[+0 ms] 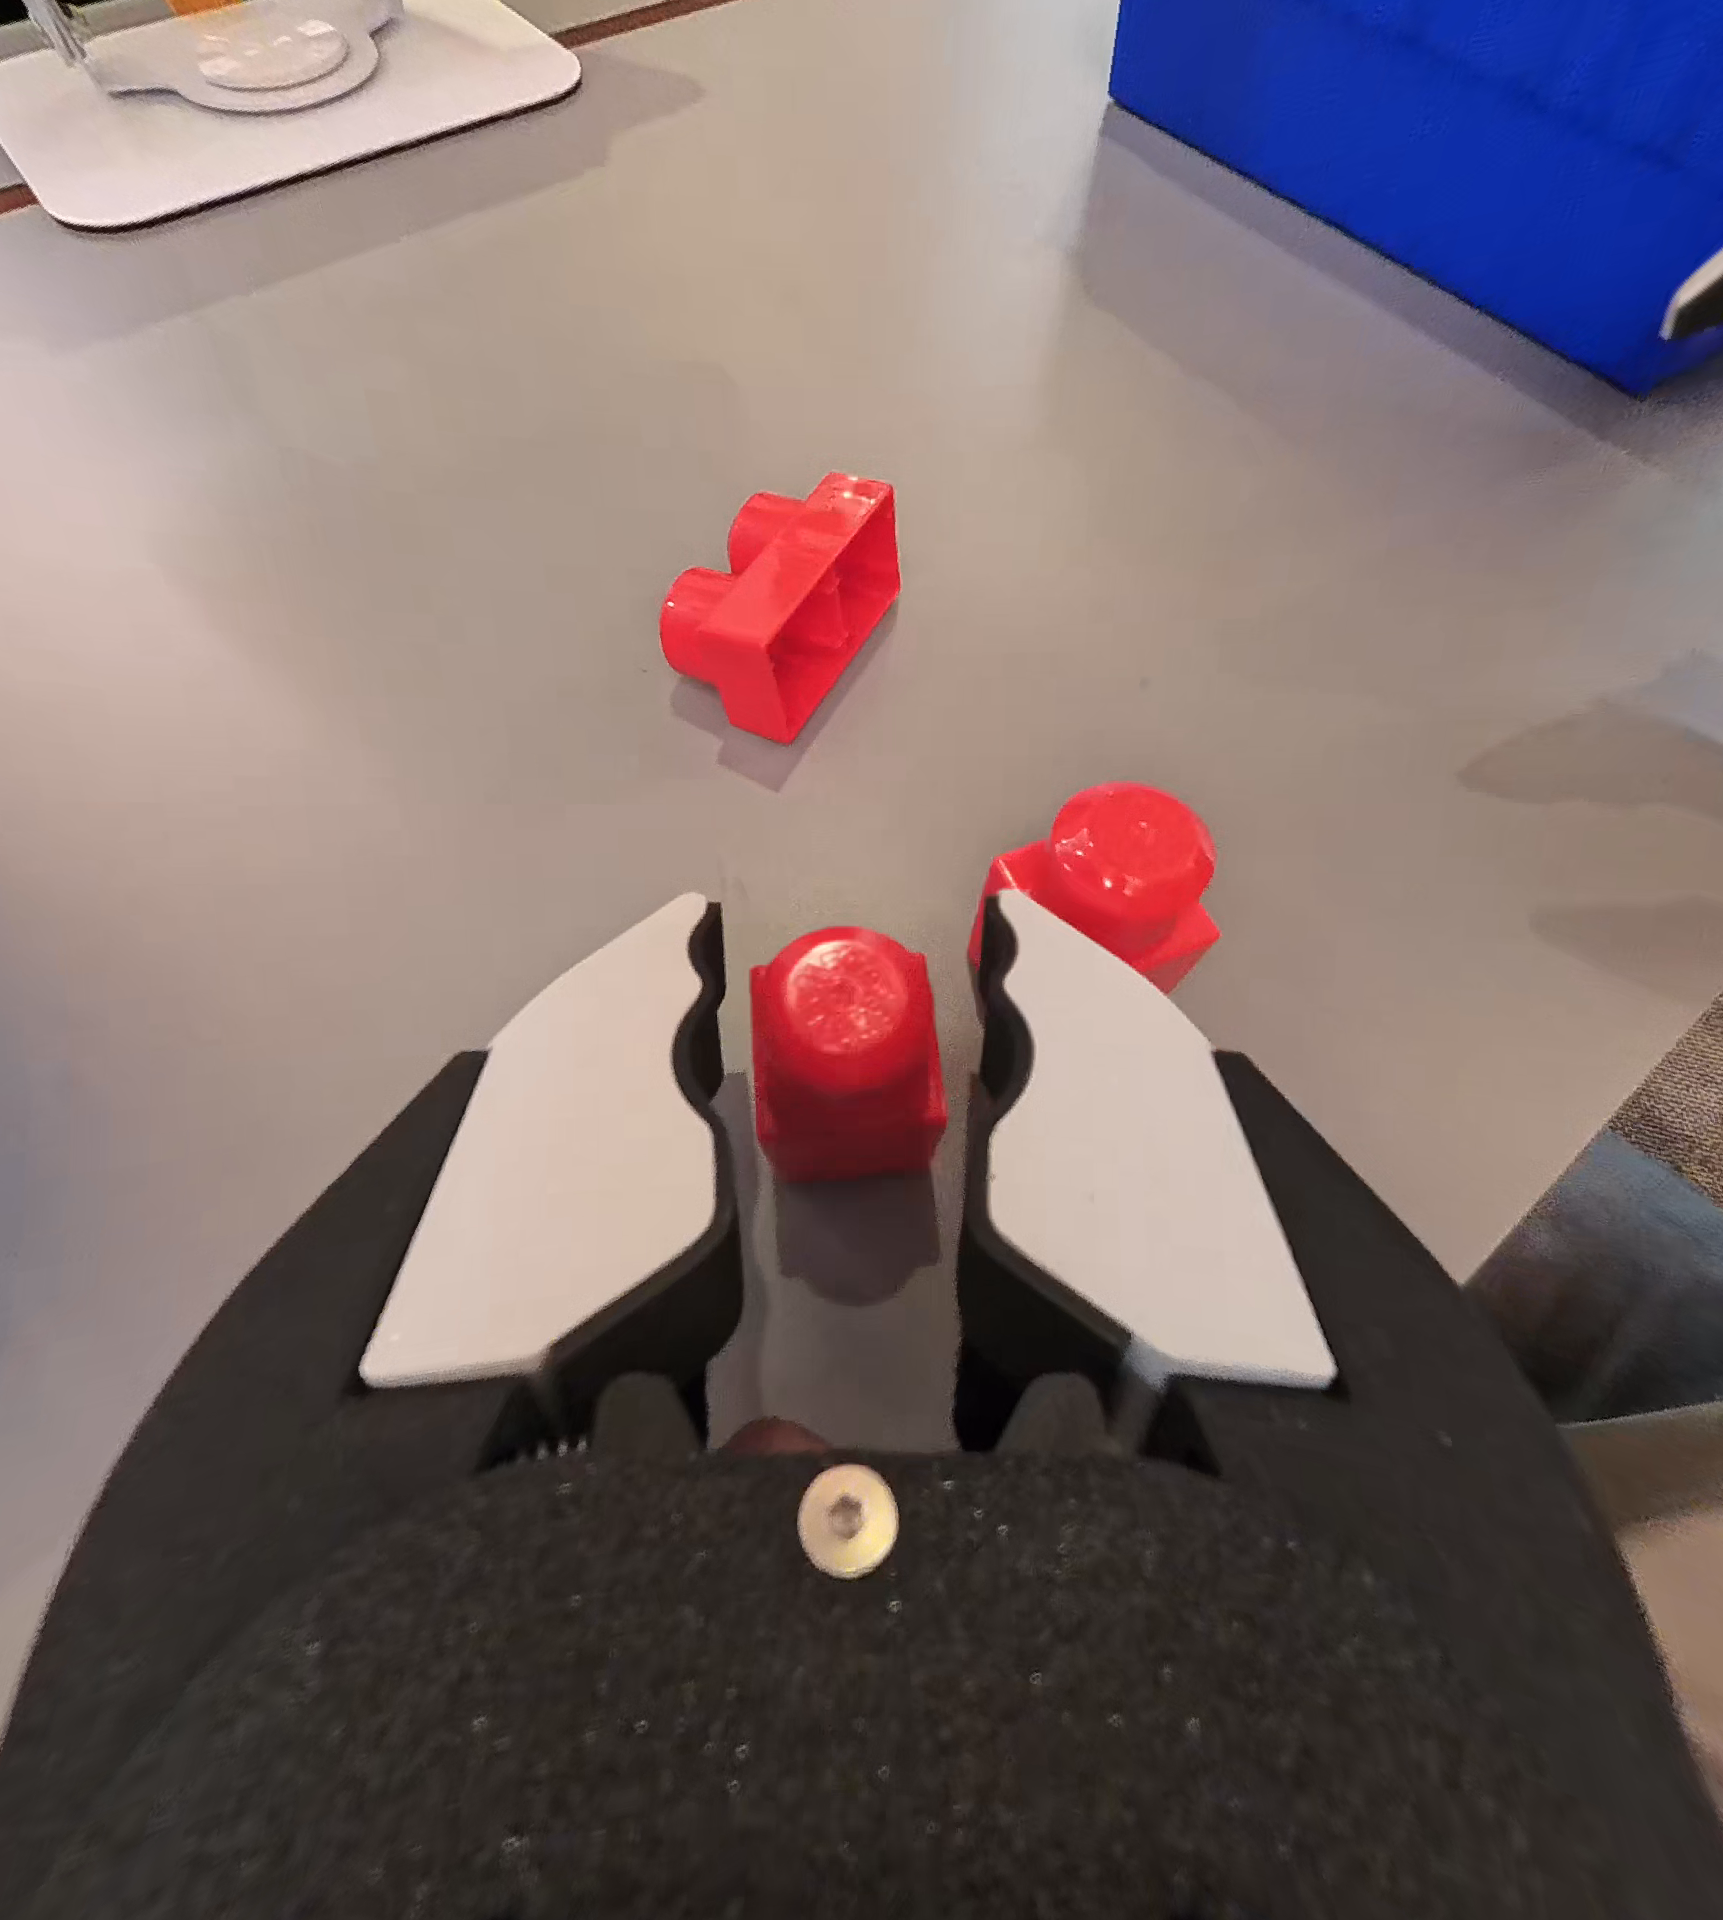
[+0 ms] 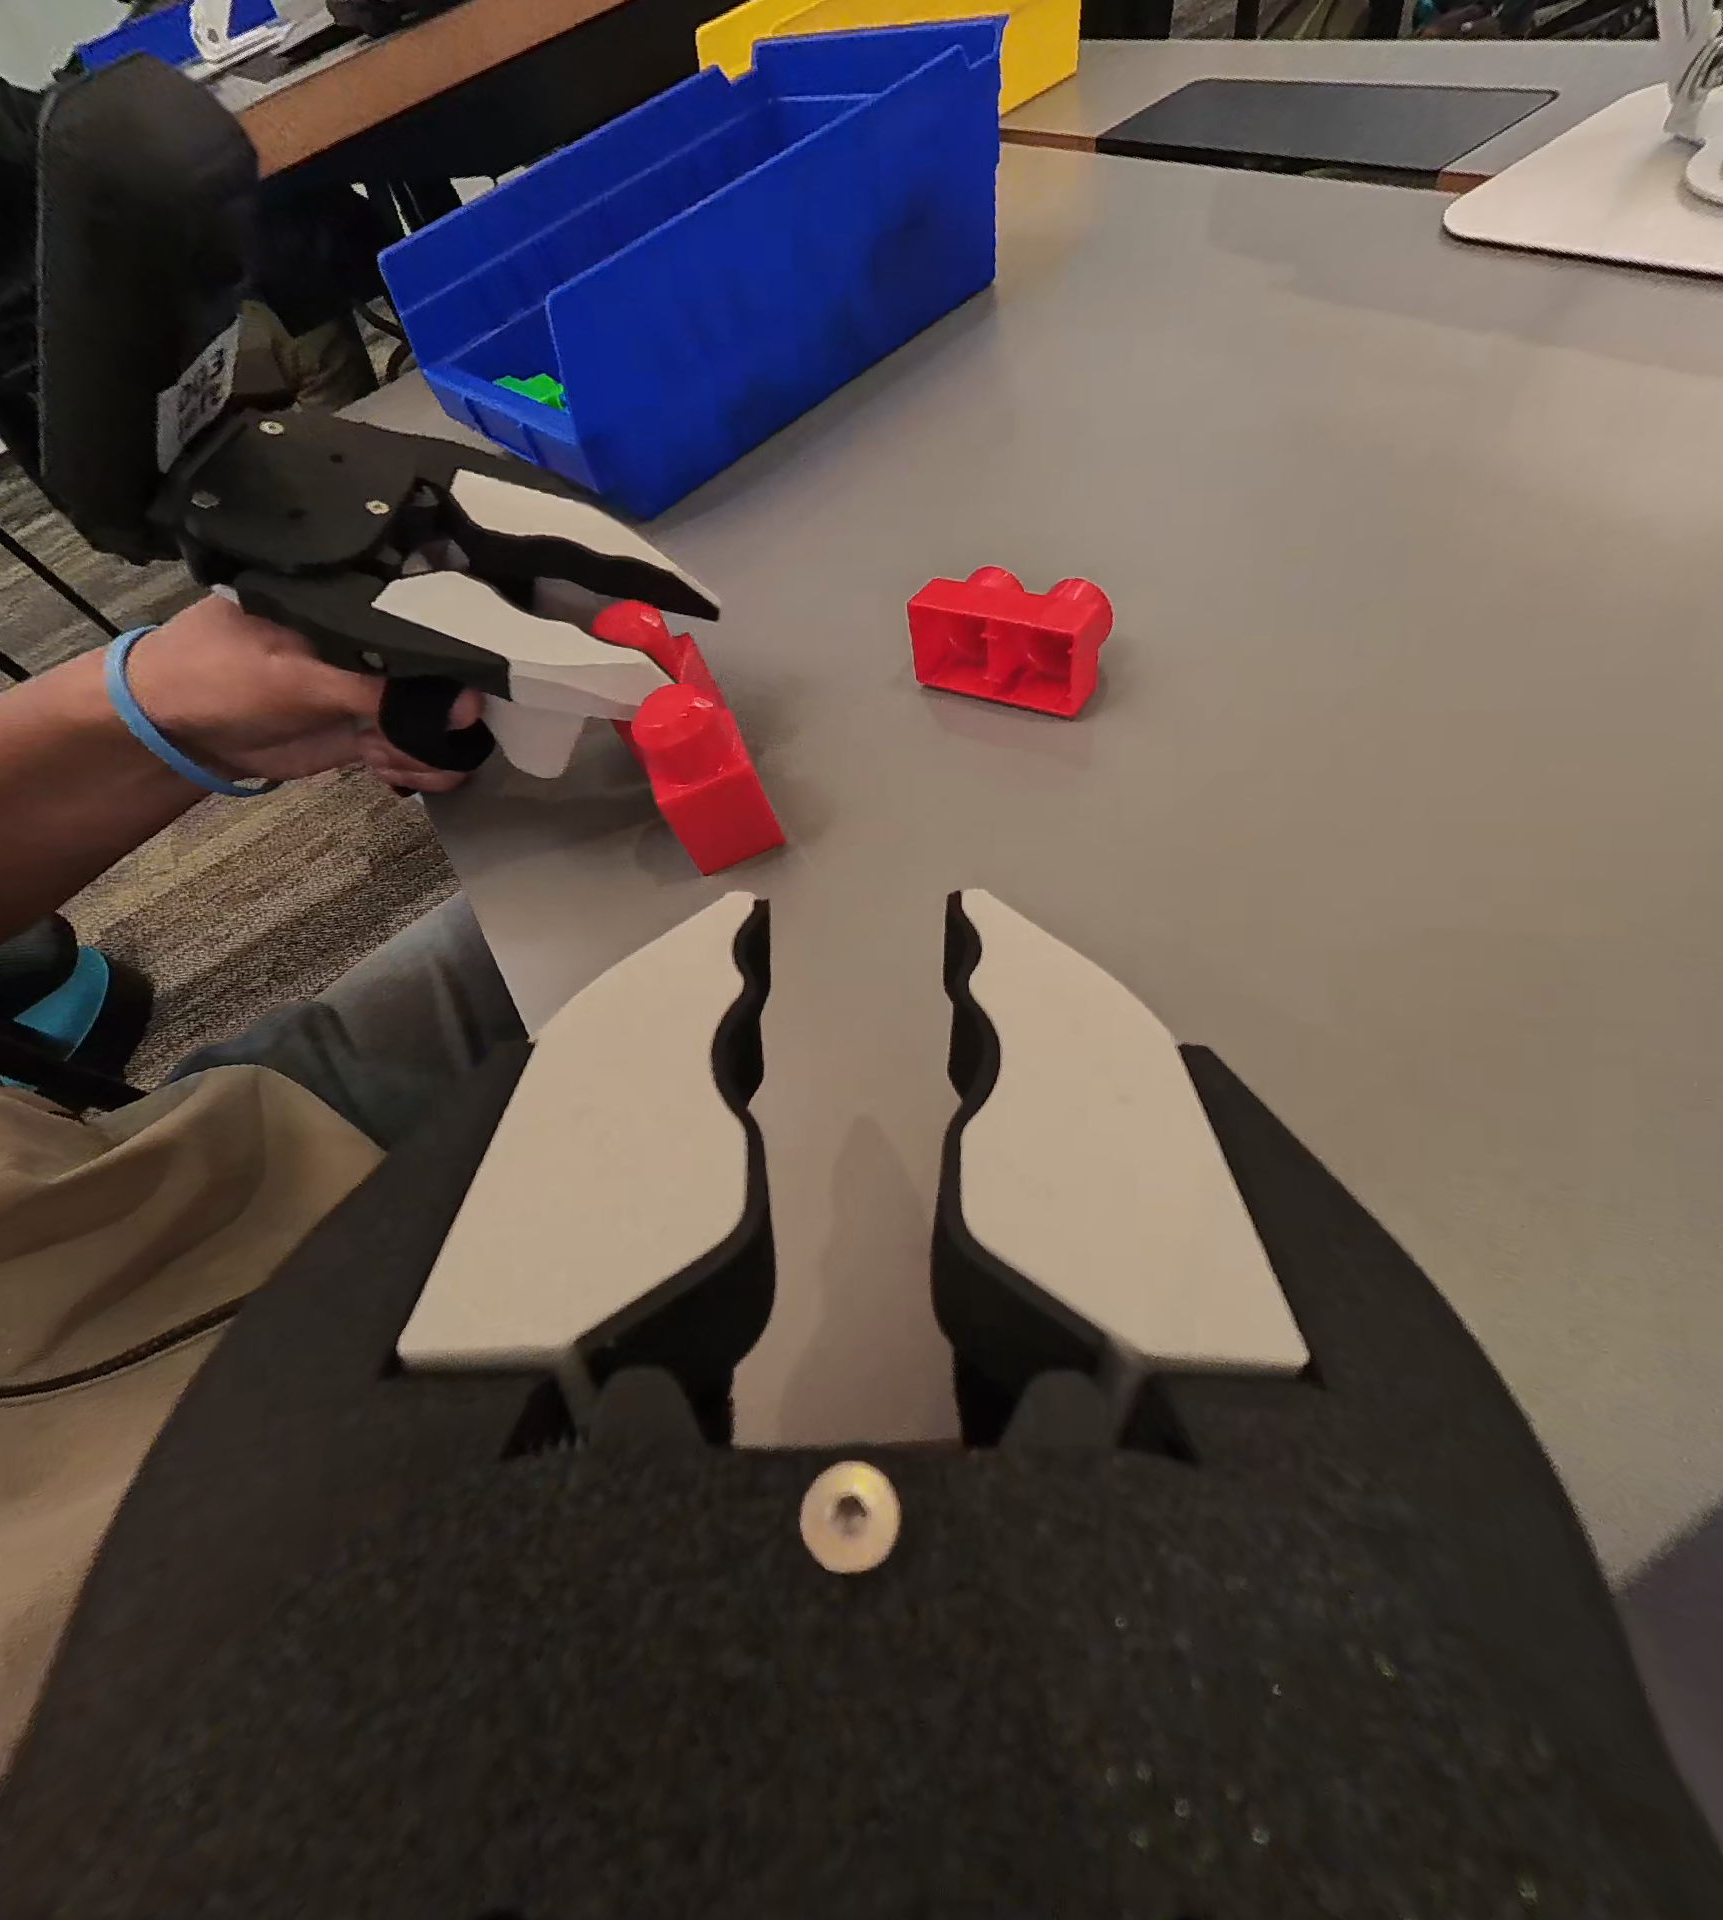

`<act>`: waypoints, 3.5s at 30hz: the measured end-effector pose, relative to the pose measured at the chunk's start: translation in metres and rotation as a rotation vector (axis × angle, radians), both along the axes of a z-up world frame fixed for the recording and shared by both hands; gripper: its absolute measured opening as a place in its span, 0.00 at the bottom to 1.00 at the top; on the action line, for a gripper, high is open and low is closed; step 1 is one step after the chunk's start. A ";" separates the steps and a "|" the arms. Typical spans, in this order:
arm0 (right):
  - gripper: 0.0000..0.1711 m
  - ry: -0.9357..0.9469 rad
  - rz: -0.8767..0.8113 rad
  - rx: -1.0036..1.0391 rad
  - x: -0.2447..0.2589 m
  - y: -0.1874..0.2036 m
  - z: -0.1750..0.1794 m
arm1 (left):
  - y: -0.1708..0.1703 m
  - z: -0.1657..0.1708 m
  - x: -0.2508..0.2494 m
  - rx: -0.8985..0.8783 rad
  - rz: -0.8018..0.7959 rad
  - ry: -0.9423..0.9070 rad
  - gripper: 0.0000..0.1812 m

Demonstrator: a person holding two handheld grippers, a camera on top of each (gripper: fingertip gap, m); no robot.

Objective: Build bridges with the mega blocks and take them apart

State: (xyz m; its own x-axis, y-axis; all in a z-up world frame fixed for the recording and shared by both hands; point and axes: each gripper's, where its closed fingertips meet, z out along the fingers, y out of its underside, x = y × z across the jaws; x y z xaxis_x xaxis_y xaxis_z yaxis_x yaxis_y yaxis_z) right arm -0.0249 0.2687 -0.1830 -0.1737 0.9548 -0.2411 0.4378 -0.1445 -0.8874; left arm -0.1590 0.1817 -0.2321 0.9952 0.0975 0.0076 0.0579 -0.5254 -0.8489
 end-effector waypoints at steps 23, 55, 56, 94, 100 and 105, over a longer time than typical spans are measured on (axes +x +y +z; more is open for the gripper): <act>0.17 -0.021 0.010 -0.007 0.003 0.001 -0.004 | -0.029 -0.006 0.044 -0.041 0.083 -0.012 0.40; 0.09 -0.245 0.136 0.300 -0.161 0.023 -0.046 | -0.021 -0.001 0.045 -0.002 -0.142 -0.183 0.41; 0.09 -0.246 0.138 0.303 -0.162 0.023 -0.047 | -0.021 -0.002 0.043 -0.008 -0.133 -0.169 0.41; 0.15 -0.075 -0.033 0.272 -0.056 0.039 -0.008 | -0.015 -0.022 0.050 -0.078 0.127 -0.088 0.42; 0.14 -0.086 -0.022 0.271 -0.056 0.038 -0.010 | -0.021 -0.025 0.032 -0.105 0.197 -0.015 0.43; 0.14 -0.095 -0.022 0.265 -0.055 0.039 -0.012 | -0.013 -0.021 0.035 -0.090 0.182 0.009 0.47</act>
State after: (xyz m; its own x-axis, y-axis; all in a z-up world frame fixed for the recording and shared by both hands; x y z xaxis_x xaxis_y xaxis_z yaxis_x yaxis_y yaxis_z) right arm -0.0803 0.3077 -0.1948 -0.1406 0.9901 0.0034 0.5200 0.0767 -0.8507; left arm -0.1244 0.1684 -0.2533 0.9611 0.2755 -0.0179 0.1516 -0.5808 -0.7998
